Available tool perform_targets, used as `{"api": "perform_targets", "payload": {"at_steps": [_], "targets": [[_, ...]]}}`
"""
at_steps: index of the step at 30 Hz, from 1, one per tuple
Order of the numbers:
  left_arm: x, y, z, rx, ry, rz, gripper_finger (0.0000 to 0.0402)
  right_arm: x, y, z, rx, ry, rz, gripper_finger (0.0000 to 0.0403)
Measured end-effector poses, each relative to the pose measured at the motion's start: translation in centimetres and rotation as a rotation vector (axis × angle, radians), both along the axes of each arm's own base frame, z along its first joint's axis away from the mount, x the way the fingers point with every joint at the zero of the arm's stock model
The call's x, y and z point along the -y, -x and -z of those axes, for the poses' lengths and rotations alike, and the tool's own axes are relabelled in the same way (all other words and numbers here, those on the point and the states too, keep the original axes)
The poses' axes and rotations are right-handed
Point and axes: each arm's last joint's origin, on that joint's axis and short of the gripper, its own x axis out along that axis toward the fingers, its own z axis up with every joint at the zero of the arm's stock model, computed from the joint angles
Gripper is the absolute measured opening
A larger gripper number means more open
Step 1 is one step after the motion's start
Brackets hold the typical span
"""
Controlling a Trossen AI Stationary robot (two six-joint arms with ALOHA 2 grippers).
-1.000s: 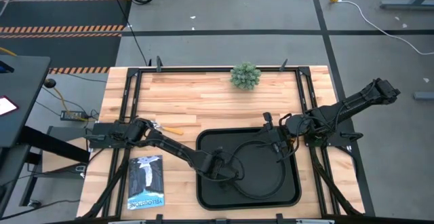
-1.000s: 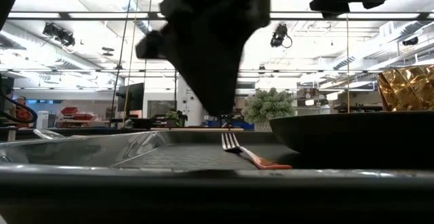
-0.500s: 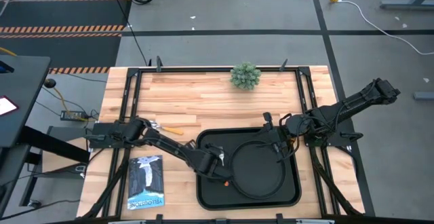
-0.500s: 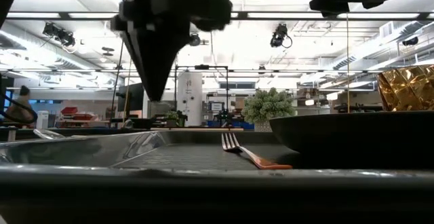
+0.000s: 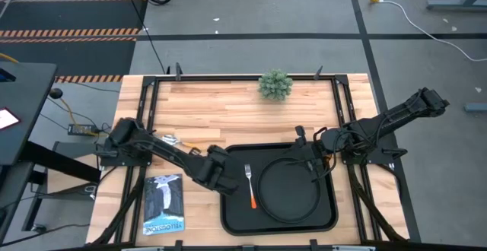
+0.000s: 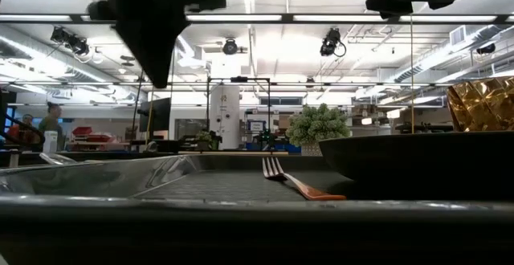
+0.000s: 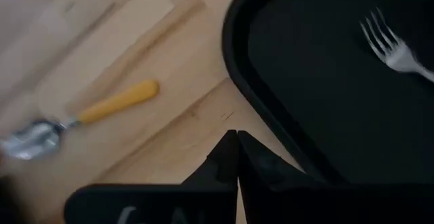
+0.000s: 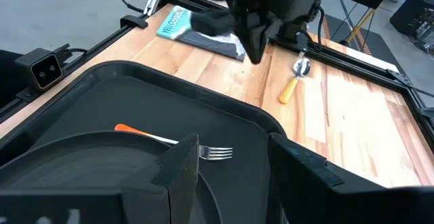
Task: Pick and place plate/cup/fork/spoon on tray
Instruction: Put the orange spoon on the black tray to the left of the orange fork
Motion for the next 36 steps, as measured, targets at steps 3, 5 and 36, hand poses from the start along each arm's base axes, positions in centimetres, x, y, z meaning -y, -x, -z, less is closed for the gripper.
{"api": "perform_targets", "payload": {"at_steps": [3, 5, 36], "targets": [[-0.8, 1.6, 0.9, 0.06, -0.016, -0.164, 0.001, 0.0, 0.0, 0.0, 0.001, 0.0, 0.0, 0.0183], [-1.3, 2.8, 1.5, 0.095, -0.026, -0.31, 0.0019, 0.0, 0.0, 0.0, 0.001, 0.0, 0.0, 0.0183], [-9.1, 7.5, 9.1, 0.115, -0.039, -1.102, 0.0169, -0.4, -0.1, -0.5, 0.033, -0.073, -0.095, 0.0183]]}}
